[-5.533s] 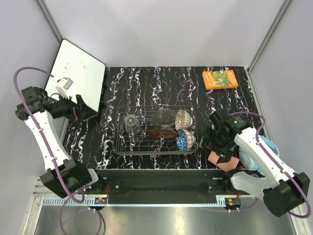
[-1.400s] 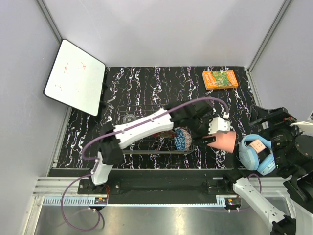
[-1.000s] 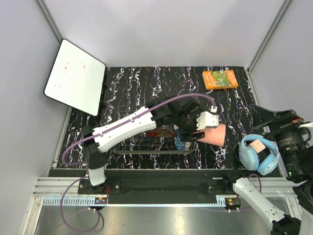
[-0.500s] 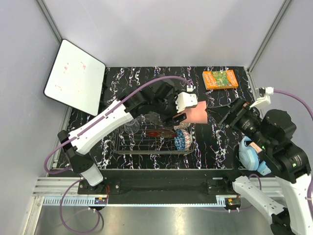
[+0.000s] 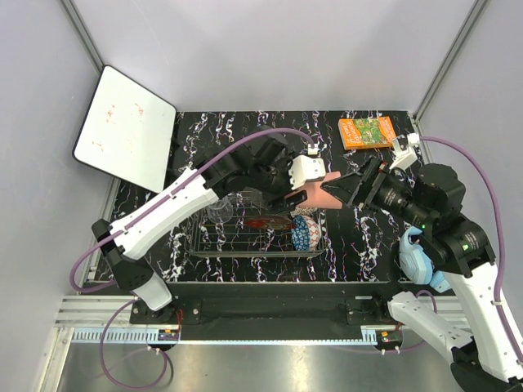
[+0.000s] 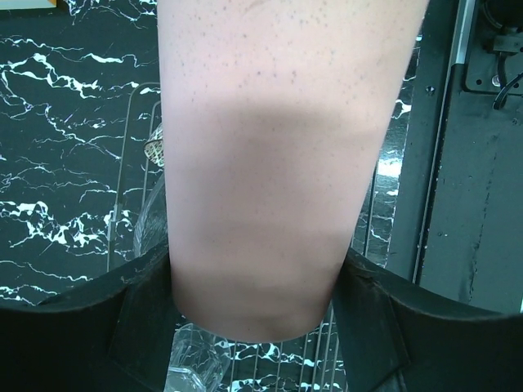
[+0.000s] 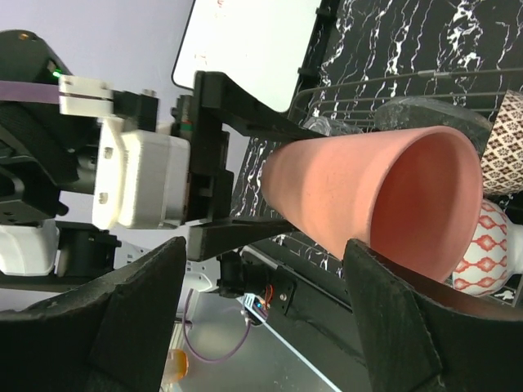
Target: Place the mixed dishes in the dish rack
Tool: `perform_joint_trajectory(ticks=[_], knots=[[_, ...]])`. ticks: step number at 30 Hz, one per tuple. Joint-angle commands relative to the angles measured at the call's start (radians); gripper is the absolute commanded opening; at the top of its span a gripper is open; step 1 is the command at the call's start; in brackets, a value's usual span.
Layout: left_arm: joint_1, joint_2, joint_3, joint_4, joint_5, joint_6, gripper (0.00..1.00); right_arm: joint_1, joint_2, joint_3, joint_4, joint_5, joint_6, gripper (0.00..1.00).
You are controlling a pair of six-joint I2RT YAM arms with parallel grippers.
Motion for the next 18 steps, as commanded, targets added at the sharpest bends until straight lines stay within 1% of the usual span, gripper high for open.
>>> perform_joint_trajectory(ticks=[1, 4, 7, 12, 18], knots=[[0.009, -0.061, -0.010, 0.029, 0.006, 0.001, 0.13, 0.002, -0.006, -0.017, 0.047, -0.051, -0.029, 0.84], [0.017, -0.075, -0.017, 0.026, 0.004, 0.004, 0.13, 0.002, -0.006, -0.009, 0.030, -0.054, -0.057, 0.85], [0.030, -0.086, -0.036, 0.026, 0.004, 0.007, 0.12, 0.004, 0.000, 0.031, 0.003, -0.062, -0.073, 0.87], [0.043, -0.099, -0.071, 0.026, 0.009, 0.007, 0.11, 0.002, 0.006, 0.109, -0.048, -0.043, -0.103, 0.89], [0.050, -0.107, -0.065, 0.024, 0.012, 0.004, 0.10, 0.002, 0.007, 0.035, -0.046, -0.042, -0.097, 0.89]])
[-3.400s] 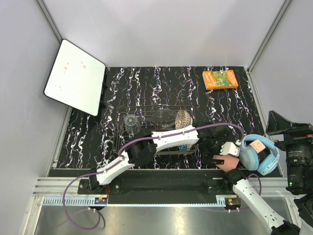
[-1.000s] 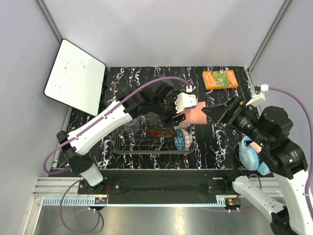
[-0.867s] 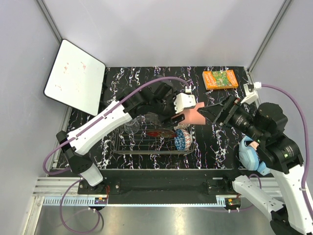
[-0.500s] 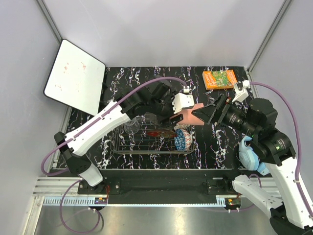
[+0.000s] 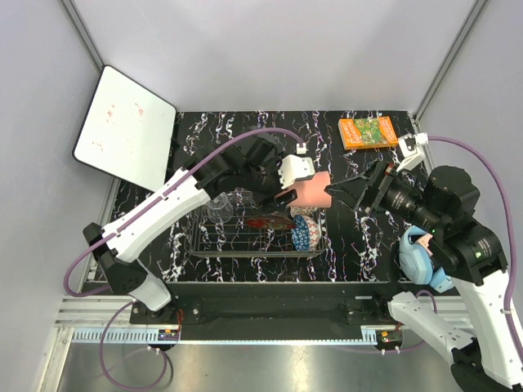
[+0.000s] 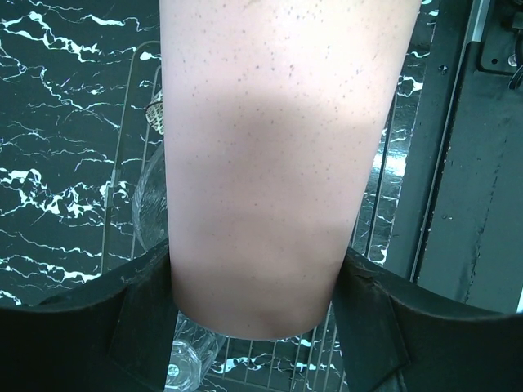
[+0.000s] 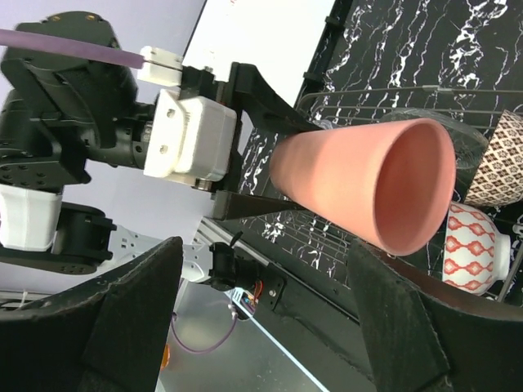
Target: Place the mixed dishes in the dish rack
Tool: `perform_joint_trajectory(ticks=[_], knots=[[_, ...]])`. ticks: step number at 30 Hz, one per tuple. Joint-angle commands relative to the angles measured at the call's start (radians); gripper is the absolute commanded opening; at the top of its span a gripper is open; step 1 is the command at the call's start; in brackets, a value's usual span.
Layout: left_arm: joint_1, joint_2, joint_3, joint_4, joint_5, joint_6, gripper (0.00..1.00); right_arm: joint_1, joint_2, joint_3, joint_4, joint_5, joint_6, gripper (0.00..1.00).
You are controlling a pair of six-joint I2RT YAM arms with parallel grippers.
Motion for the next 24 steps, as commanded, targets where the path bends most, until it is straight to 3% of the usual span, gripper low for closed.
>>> perform_joint_trajectory(ticks=[1, 17, 19, 24], knots=[[0.007, -0.053, 0.017, 0.032, 0.011, 0.005, 0.10, 0.002, 0.012, -0.051, 0.008, -0.018, -0.022, 0.89], [0.007, -0.042, 0.060, 0.026, 0.034, -0.006, 0.09, 0.003, 0.058, -0.168, 0.201, -0.058, 0.006, 0.87], [0.007, -0.038, 0.067, 0.027, 0.040, -0.007, 0.09, 0.002, 0.069, -0.186, 0.238, -0.079, 0.027, 0.83], [0.007, -0.024, 0.089, 0.026, 0.043, -0.006, 0.09, 0.003, 0.072, -0.241, 0.337, -0.127, 0.105, 0.59]])
